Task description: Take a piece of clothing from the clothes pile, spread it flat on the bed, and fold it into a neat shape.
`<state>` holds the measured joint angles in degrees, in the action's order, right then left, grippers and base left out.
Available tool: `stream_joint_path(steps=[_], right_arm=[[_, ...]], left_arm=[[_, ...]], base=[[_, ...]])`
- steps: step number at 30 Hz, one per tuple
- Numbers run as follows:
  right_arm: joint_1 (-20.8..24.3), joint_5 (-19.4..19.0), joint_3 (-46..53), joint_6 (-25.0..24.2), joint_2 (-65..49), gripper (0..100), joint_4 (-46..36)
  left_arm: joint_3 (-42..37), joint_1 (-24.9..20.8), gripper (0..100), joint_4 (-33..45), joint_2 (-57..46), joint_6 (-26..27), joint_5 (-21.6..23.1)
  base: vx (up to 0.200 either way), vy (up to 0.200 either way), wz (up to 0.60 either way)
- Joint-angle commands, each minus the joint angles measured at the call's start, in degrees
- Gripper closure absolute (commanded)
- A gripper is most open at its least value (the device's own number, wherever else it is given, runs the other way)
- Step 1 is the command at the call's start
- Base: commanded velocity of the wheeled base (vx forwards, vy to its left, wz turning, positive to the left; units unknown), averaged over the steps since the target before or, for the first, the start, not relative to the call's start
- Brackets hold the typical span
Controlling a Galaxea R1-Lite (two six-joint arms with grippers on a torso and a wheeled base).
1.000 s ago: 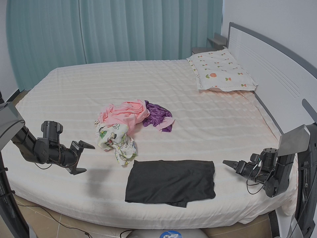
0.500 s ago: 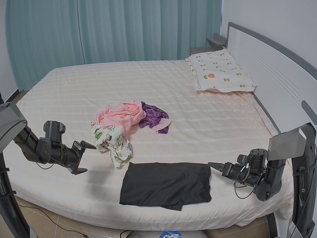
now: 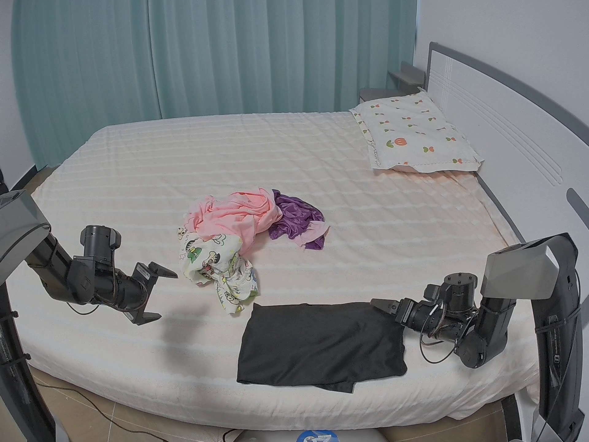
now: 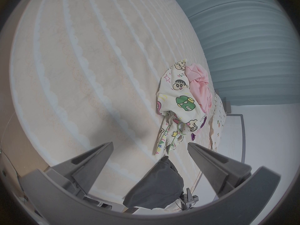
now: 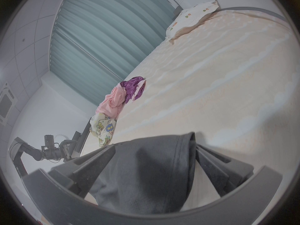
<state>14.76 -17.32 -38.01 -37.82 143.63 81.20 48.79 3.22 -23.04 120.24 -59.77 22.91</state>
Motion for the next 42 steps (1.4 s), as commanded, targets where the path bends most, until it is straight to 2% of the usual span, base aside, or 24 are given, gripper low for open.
stream_joint_path(steps=[1, 5, 22, 23, 29, 33, 35, 37, 42], right_arm=[[-0.52, 0.18, -0.13, 0.02, 0.16, 100, 0.1], [-1.32, 1.59, 0.13, 0.02, -0.02, 100, 0.27], [-3.51, 3.52, -0.84, 0.02, 0.51, 100, 0.62], [-3.51, 3.52, -1.01, 0.02, 0.77, 0, 0.54], [-3.95, 3.52, 0.48, 0.11, 0.42, 0, 0.8], [-6.15, 2.56, 6.02, 1.34, -2.3, 0, 1.59], [-7.47, 0.36, 11.64, 3.89, -3.44, 0, 4.58], [-9.4, -3.07, 18.23, 9.07, -3.44, 0, 8.62], [-10.9, -10.27, 25.97, 17.69, -3.27, 0, 8.8]], left_arm=[[-0.1, 0.03, 0, 0.01, 0.09, -0.08, 0.03], [-0.1, 0.03, 0, 0.01, 0.09, 0.0, 0.03], [-0.18, -0.14, 0, 0.01, 0.0, 0.0, 0.03], [-0.18, -0.05, 0, 0.01, 0.0, 0.0, 0.03], [-0.18, -0.14, 0, 0.01, 0.0, 0.0, 0.03], [-0.18, -0.14, 0, 0.01, 0.0, 0.0, 0.03], [-0.18, -0.14, 0, 0.01, 0.0, 0.0, 0.03], [-0.18, -0.14, 0, 0.01, 0.09, 0.0, 0.03], [-0.01, -0.14, 0, 0.1, 0.0, 0.0, 0.03]], base=[[0.0, 0.0, 0.0], [0.0, 0.0, 0.0], [0.0, 0.0, 0.0], [0.0, 0.0, 0.0], [0.0, 0.0, 0.0], [0.0, 0.0, 0.0], [0.0, 0.0, 0.0], [0.0, 0.0, 0.0], [0.0, 0.0, 0.0]])
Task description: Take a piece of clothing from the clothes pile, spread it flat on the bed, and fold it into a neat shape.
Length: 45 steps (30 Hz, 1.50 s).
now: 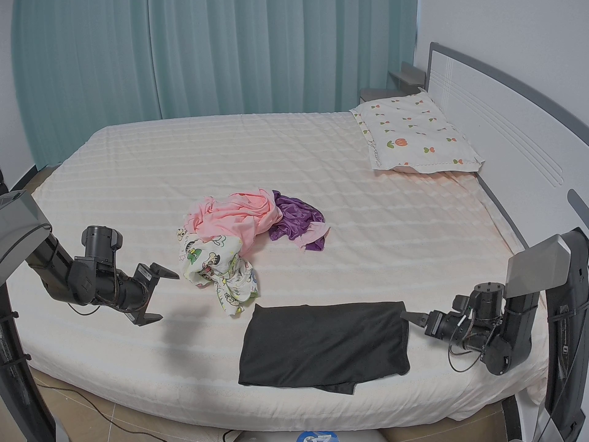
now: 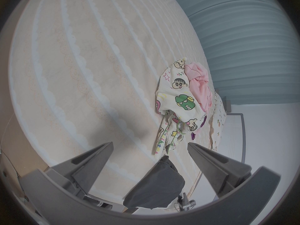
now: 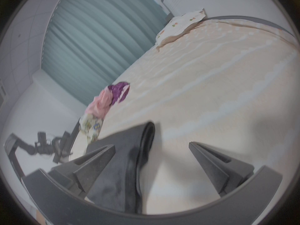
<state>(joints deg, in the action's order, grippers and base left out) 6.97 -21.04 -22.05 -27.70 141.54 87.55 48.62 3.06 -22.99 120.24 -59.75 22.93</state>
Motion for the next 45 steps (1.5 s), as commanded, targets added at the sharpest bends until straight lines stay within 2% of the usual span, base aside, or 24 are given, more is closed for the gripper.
stream_joint_path(steps=[1, 13, 14, 34, 35, 41, 45], right_arm=[[-3.02, -7.08, 10.54, 8.19, -1.1, 0, 2.45], [2.69, -5.77, 9.48, 7.48, 0.22, 0, 2.45], [2.78, -5.68, 9.48, 7.48, 0.4, 100, 2.45], [2.78, -4.62, 13.26, 8.27, -1.18, 100, 2.45], [3.05, -4.62, 13.0, 8.27, -1.27, 0, 2.45], [4.8, -4.54, 11.15, 7.57, -0.83, 0, 2.45], [6.21, -2.51, 9.22, 6.87, -0.22, 0, 2.45]], left_arm=[[0.16, 0.1, 0, 0.05, 0.0, -0.11, 0.01], [0.25, 0.02, 0, 0.05, 0.09, -0.11, 0.1], [0.25, 0.02, 0, 0.05, 0.09, -0.11, 0.1], [0.34, 0.1, 0, 0.23, 0.09, -0.2, 0.1], [0.34, 0.1, 0, 0.23, 0.09, -0.2, 0.1], [0.34, 0.1, 0, 0.23, 0.09, -0.2, 0.1], [0.34, 0.1, 0, 0.14, 0.0, -0.2, 0.1]], base=[[0.0, 0.0, 0.0], [0.0, 0.0, 0.0], [0.0, 0.0, 0.0], [0.0, 0.0, 0.0], [0.0, 0.0, 0.0], [0.0, 0.0, 0.0], [0.0, 0.0, 0.0]])
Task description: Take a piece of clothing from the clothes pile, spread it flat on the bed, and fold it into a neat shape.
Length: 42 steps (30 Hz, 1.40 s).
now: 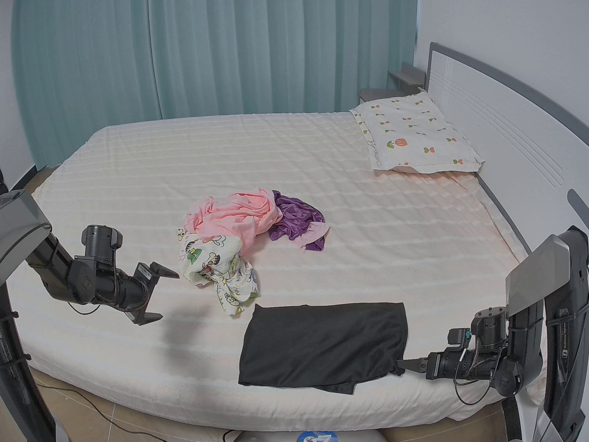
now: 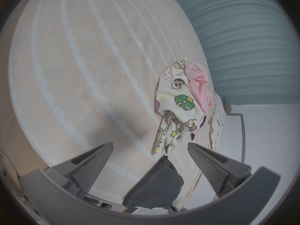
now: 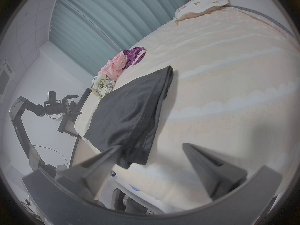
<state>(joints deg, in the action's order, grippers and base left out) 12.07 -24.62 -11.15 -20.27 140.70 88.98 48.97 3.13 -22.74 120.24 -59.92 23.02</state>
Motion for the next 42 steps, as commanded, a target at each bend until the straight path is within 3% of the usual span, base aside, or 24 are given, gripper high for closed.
stream_joint_path(steps=[1, 7, 20, 25, 30, 35, 36, 42], right_arm=[[1.47, 1.42, -2.03, -1.26, 0.71, 0, 1.02], [2.26, 1.77, -1.94, -3.37, 0.1, 0, 1.02], [-5.48, 1.16, 2.37, -3.63, -5.0, 0, 1.02], [-2.05, 1.16, 3.42, -4.25, -5.53, 0, 1.02], [3.58, 1.69, 0.78, -8.47, -3.77, 0, 1.02], [5.51, 3.62, -1.41, -8.82, -0.87, 0, 1.02], [5.77, 3.97, -1.33, -8.56, -0.08, 100, 1.02], [5.16, 4.23, -0.18, -8.2, -0.34, 100, 1.02]], left_arm=[[-0.01, -0.06, 0, -0.03, 0.09, -0.02, 0.01], [-0.01, 0.03, 0, -0.03, 0.0, -0.02, 0.01], [-0.01, 0.03, 0, -0.03, 0.09, -0.02, 0.01], [-0.01, 0.03, 0, -0.12, 0.09, -0.02, 0.01], [-0.01, 0.03, 0, -0.03, 0.09, -0.02, 0.01], [-0.01, 0.03, 0, -0.03, 0.09, -0.02, 0.01], [0.07, 0.03, 0, -0.03, 0.09, -0.02, 0.01], [0.07, 0.03, 0, -0.03, 0.09, -0.02, 0.01]], base=[[0.0, 0.0, 0.0], [0.0, 0.0, 0.0], [0.0, 0.0, 0.0], [0.0, 0.0, 0.0], [0.0, 0.0, 0.0], [0.0, 0.0, 0.0], [0.0, 0.0, 0.0], [0.0, 0.0, 0.0]])
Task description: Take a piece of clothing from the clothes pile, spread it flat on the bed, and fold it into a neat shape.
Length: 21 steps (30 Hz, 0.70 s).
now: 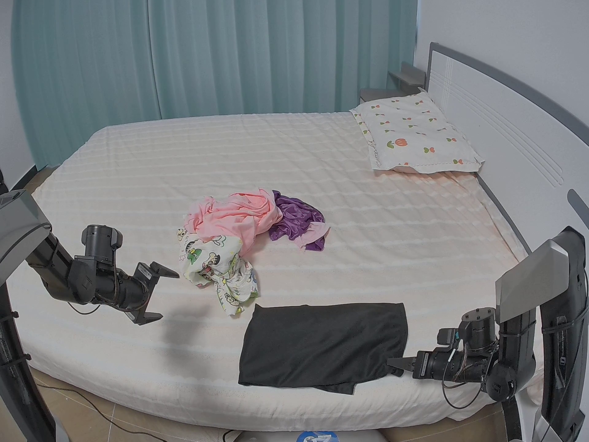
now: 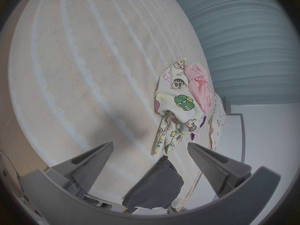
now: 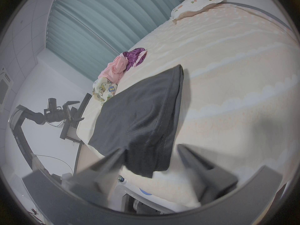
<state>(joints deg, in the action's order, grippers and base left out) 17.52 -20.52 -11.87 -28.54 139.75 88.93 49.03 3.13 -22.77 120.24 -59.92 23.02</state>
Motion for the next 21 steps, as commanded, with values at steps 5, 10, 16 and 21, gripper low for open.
stream_joint_path(steps=[5, 10, 16, 21], right_arm=[[-2.05, 0.04, 2.47, 1.12, -0.97, 100, 1.07], [-2.66, 0.04, 4.49, 2.87, -1.5, 100, 1.07], [-2.75, -0.05, 4.93, 5.69, -0.71, 100, 1.07], [-2.93, -0.05, 3.96, 6.39, -1.15, 0, 1.07]], left_arm=[[-0.08, 0.03, 0, -0.08, 0.09, -0.02, 0.01], [-0.08, 0.03, 0, 0.01, 0.09, -0.02, 0.01], [-0.08, 0.03, 0, -0.08, 0.09, -0.02, 0.01], [-0.08, -0.06, 0, -0.08, 0.09, -0.02, 0.01]], base=[[0.0, 0.0, 0.0], [0.0, 0.0, 0.0], [0.0, 0.0, 0.0], [0.0, 0.0, 0.0]])
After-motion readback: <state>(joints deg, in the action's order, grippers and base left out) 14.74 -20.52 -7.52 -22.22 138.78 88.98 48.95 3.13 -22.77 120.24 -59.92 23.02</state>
